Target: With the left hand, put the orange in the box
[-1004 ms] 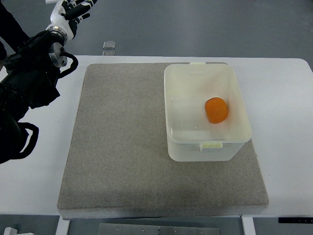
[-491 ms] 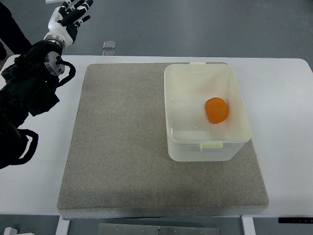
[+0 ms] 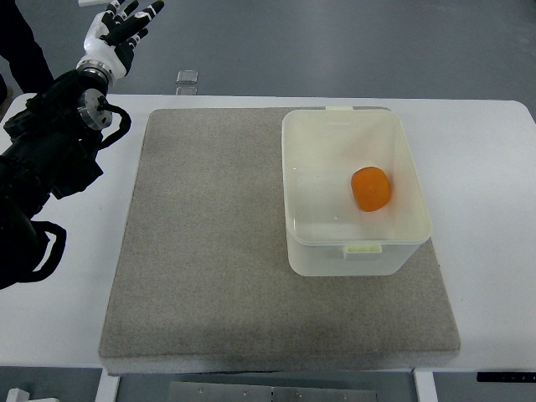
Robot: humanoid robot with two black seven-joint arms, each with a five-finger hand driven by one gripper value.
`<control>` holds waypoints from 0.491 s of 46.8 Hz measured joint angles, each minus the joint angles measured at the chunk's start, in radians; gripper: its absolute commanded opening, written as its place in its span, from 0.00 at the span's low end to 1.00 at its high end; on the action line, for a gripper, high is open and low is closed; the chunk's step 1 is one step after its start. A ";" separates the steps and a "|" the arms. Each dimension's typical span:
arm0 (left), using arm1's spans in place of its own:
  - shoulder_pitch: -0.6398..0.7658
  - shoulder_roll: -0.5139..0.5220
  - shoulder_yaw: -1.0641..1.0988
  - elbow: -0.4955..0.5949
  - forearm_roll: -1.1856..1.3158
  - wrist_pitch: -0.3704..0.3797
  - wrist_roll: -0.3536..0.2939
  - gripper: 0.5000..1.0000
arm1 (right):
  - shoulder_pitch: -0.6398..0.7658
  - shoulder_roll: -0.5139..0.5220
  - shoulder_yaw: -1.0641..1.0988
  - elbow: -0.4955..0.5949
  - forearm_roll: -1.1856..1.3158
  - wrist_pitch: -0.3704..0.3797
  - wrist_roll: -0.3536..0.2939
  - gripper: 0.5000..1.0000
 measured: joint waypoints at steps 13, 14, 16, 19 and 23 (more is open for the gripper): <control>0.003 -0.007 -0.015 -0.005 -0.015 0.000 0.000 0.98 | -0.001 0.000 0.000 0.000 0.000 0.000 0.000 0.89; 0.003 -0.007 -0.021 -0.005 -0.020 0.000 0.000 0.98 | -0.001 0.000 0.000 0.000 0.000 0.000 0.000 0.89; 0.002 -0.008 -0.039 -0.005 -0.034 0.000 0.000 0.98 | 0.000 0.000 0.000 0.000 0.000 0.000 0.000 0.89; -0.006 -0.006 -0.065 -0.005 -0.060 0.000 0.000 0.97 | 0.000 0.000 0.000 0.000 0.000 0.000 0.000 0.89; -0.011 -0.006 -0.085 -0.005 -0.079 0.003 0.001 0.97 | 0.000 0.000 0.000 0.000 0.000 0.000 0.000 0.89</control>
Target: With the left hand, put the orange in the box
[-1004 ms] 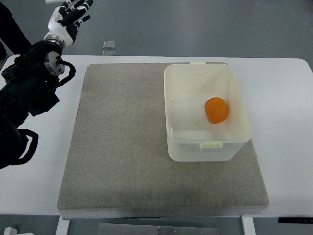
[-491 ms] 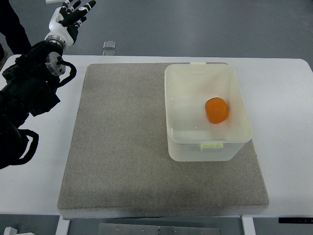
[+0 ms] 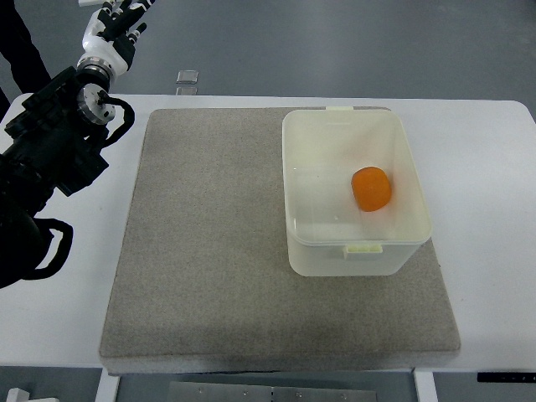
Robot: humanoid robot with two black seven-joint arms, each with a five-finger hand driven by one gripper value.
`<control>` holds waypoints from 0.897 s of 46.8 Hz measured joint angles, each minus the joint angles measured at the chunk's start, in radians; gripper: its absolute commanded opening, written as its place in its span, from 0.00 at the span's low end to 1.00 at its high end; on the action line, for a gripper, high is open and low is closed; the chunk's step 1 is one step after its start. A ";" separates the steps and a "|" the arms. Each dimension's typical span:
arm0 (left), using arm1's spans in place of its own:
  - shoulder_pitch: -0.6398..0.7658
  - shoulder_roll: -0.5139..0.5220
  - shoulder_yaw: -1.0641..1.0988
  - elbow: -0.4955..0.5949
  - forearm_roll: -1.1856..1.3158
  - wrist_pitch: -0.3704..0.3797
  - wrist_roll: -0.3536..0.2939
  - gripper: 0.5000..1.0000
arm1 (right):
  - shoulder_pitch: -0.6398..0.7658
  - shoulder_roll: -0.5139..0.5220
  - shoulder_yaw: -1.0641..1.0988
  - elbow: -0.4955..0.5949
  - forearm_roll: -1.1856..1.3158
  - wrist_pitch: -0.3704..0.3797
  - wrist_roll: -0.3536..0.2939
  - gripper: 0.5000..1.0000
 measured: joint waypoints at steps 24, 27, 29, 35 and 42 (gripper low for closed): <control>0.007 0.005 -0.006 0.002 -0.085 0.049 0.000 0.95 | -0.001 0.000 0.001 0.001 0.000 0.000 0.000 0.89; 0.007 0.004 -0.006 0.002 -0.087 0.054 0.000 0.95 | -0.001 0.000 0.001 0.001 0.001 0.000 0.000 0.89; 0.007 0.003 -0.007 0.001 -0.090 0.056 0.000 0.95 | -0.001 0.000 0.003 0.001 0.002 0.000 0.000 0.89; 0.010 -0.003 0.002 -0.005 -0.076 0.028 0.000 0.95 | -0.001 0.000 0.010 0.001 0.007 0.000 0.000 0.89; 0.011 -0.005 0.004 -0.010 -0.072 -0.056 -0.001 0.95 | -0.001 0.000 0.012 0.001 0.009 0.000 0.000 0.89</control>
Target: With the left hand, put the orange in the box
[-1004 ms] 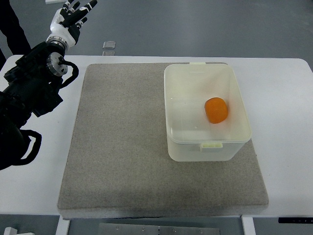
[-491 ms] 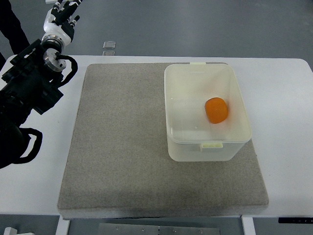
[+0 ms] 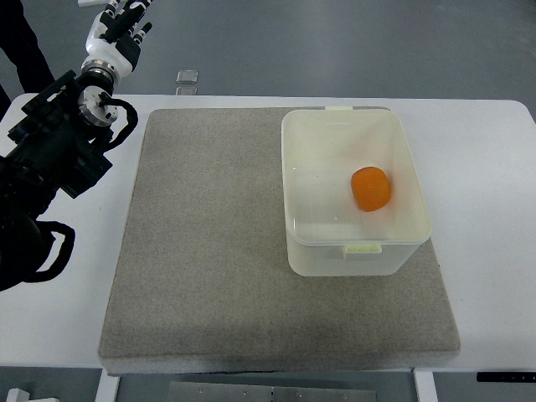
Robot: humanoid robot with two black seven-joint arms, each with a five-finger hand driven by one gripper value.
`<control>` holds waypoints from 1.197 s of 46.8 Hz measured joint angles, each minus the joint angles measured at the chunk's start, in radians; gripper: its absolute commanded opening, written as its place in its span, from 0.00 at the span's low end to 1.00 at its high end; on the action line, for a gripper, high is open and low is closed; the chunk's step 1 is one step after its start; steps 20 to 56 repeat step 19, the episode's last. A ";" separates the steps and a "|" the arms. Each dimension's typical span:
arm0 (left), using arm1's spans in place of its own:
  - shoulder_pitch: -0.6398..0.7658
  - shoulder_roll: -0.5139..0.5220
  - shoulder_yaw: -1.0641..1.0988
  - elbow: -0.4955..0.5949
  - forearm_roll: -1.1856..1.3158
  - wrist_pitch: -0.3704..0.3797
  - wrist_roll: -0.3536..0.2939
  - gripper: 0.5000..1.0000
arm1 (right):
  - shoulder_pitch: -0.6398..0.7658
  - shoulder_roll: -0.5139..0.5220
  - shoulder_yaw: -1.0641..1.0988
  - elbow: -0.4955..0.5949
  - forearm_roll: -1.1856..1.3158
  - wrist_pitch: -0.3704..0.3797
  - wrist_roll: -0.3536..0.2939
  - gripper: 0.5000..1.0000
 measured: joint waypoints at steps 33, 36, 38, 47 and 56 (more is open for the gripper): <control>0.036 0.005 -0.114 0.001 -0.030 -0.060 -0.001 0.95 | 0.000 0.000 -0.003 -0.001 0.000 0.000 0.000 0.89; 0.036 0.005 -0.114 0.001 -0.030 -0.060 -0.001 0.95 | 0.000 0.000 -0.003 -0.001 0.000 0.000 0.000 0.89; 0.036 0.005 -0.114 0.001 -0.030 -0.060 -0.001 0.95 | 0.000 0.000 -0.003 -0.001 0.000 0.000 0.000 0.89; 0.036 0.005 -0.114 0.001 -0.030 -0.060 -0.001 0.95 | 0.000 0.000 -0.003 -0.001 0.000 0.000 0.000 0.89; 0.036 0.005 -0.114 0.001 -0.030 -0.060 -0.001 0.95 | 0.000 0.000 -0.003 -0.001 0.000 0.000 0.000 0.89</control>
